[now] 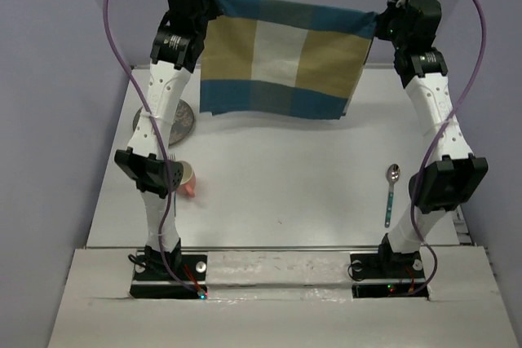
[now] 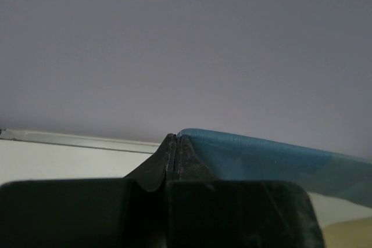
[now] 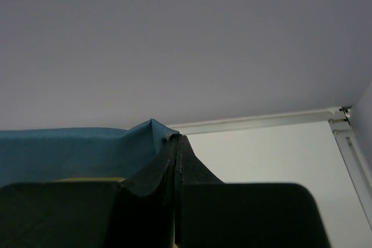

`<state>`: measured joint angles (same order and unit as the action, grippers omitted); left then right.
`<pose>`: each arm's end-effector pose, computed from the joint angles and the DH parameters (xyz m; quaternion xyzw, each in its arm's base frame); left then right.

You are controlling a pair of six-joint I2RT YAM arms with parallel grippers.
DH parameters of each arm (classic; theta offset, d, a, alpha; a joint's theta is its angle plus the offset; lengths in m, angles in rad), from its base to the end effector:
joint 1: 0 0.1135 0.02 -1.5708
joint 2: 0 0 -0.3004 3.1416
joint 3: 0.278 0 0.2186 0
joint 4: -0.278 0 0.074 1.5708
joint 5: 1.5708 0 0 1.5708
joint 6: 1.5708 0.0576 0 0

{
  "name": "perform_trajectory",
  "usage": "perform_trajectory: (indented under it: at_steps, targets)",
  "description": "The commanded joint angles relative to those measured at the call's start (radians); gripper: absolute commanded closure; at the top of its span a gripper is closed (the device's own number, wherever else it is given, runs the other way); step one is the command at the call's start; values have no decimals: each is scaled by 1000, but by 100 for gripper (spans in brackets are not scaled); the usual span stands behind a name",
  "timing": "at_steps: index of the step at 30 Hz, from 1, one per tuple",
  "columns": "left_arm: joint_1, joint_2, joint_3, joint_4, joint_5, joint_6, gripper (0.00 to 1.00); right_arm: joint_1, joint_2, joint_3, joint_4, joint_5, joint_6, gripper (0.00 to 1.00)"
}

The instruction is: Set the dinner table for one person

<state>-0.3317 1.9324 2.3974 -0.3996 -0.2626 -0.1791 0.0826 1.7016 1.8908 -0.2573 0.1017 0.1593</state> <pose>0.3988 -0.1215 0.5508 -0.0436 0.6830 -0.0962 0.7227 0.3845 0.0260 0.5009 0.0627 0.7280 0.0454 0.6812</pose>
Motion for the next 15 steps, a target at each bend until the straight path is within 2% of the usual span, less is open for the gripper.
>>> perform_trajectory:
  at_steps: [1, 2, 6, 7, 10, 11, 12, 13, 14, 15]
  targets:
    - [40, 69, 313, -114, 40, -13, 100, -26, 38, 218, 36, -77, -27, 100]
    - [39, 69, 309, -119, 37, -16, 100, -26, 30, 215, 41, -80, -29, 100]
    - [36, 115, 342, -243, 51, -37, 100, -26, -104, -71, 188, -167, -23, 100]
    - [25, 129, 348, -280, 36, -51, 100, -26, -138, -240, 267, -181, -15, 100]
    - [-1, 166, 342, -389, -67, -57, 100, -26, -265, -502, 442, -237, 25, 100]
    - [-22, 166, 333, -409, -90, -48, 99, -26, -290, -654, 473, -262, 45, 100]
    - [-32, 162, 335, -410, -116, -43, 84, -26, -312, -723, 496, -276, 54, 100]
    - [-39, 155, 336, -407, -125, -40, 63, -26, -336, -781, 533, -283, 62, 100]
    - [-52, 134, 341, -391, -138, -36, 27, -26, -345, -886, 552, -289, 80, 100]
    - [-78, 119, 350, -384, -161, -28, 17, -26, -352, -935, 569, -290, 91, 100]
